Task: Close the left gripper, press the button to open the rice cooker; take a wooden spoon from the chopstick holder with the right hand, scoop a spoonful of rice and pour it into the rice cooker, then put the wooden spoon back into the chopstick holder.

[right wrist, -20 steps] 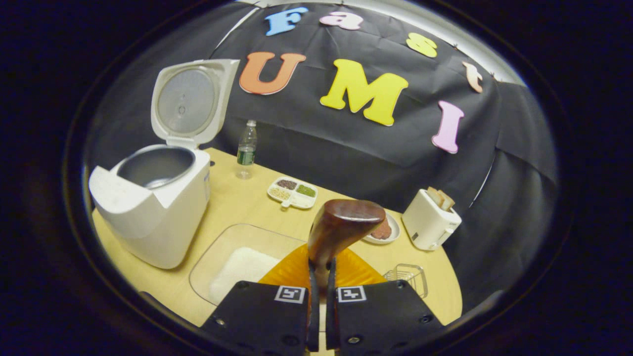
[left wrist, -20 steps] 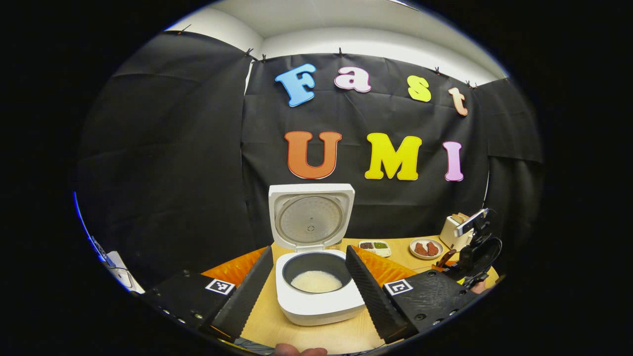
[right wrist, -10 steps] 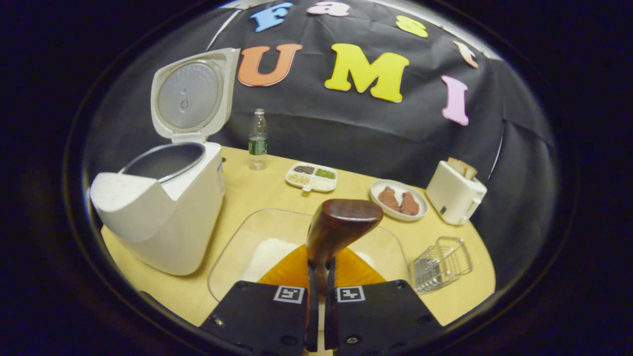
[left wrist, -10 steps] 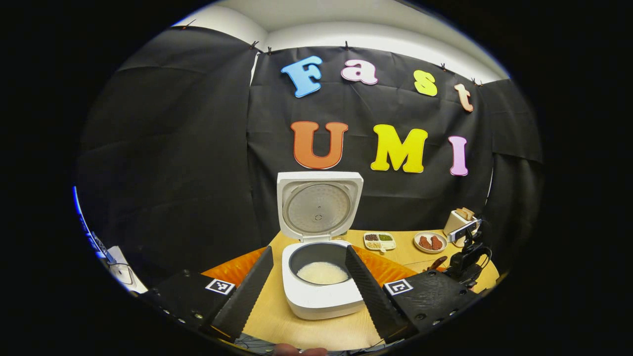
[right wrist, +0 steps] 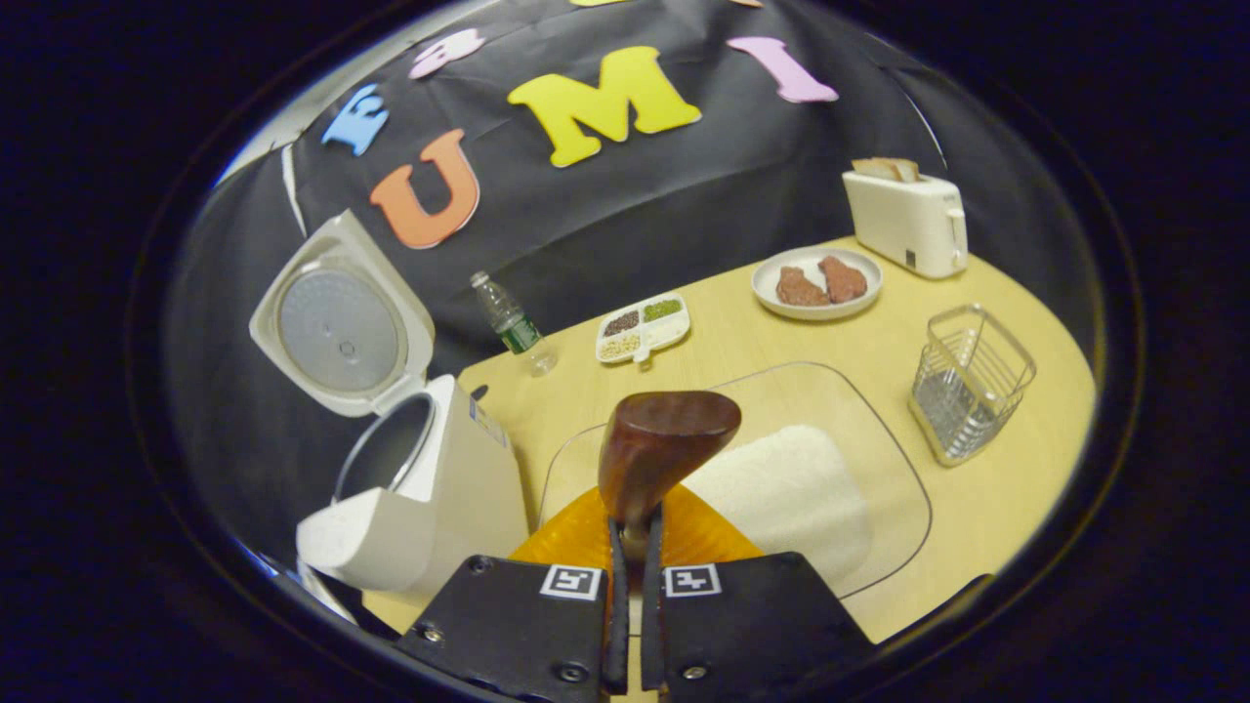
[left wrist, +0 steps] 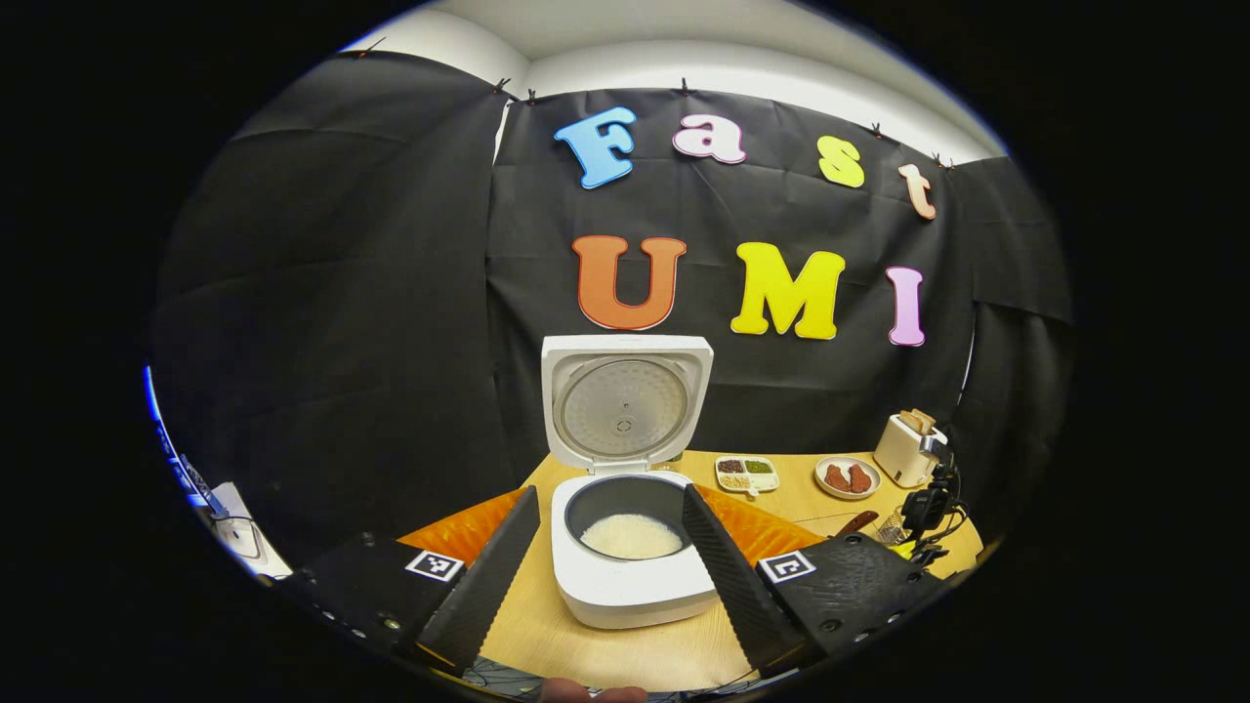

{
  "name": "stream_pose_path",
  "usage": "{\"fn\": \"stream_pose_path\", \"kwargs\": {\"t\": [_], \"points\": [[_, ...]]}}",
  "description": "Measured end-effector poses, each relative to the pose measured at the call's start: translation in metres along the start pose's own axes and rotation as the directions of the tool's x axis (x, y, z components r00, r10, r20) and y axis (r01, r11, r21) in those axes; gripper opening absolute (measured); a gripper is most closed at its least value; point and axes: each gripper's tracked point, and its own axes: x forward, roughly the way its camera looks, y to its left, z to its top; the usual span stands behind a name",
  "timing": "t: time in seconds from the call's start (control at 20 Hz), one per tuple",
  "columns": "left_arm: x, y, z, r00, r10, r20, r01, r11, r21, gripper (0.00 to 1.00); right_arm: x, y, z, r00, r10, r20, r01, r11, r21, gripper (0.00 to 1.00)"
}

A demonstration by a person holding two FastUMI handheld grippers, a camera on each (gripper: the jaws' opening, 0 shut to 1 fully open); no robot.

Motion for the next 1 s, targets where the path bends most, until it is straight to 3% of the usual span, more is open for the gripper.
{"fn": "stream_pose_path", "kwargs": {"t": [0.2,0.3,0.6,1.0], "points": [[0.000,-0.014,0.002,1.000,-0.011,-0.004,0.011,1.000,-0.002,0.94,-0.005,-0.028,0.017,0.999,0.053,0.006,-0.053,0.964,0.261,0.11],[0.001,-0.022,0.007,1.000,-0.014,0.001,0.014,1.000,-0.002,0.94,-0.015,-0.043,0.031,0.998,0.060,0.036,-0.069,0.943,0.325,0.10],[0.007,-0.053,0.019,0.999,-0.038,0.022,0.038,0.999,-0.017,0.94,-0.058,-0.059,0.085,0.985,0.122,0.122,-0.164,0.883,0.440,0.10],[0.010,-0.059,0.030,0.999,-0.007,0.047,0.009,0.999,-0.054,0.94,-0.102,-0.011,0.140,0.951,0.256,0.175,-0.308,0.848,0.431,0.10]]}}
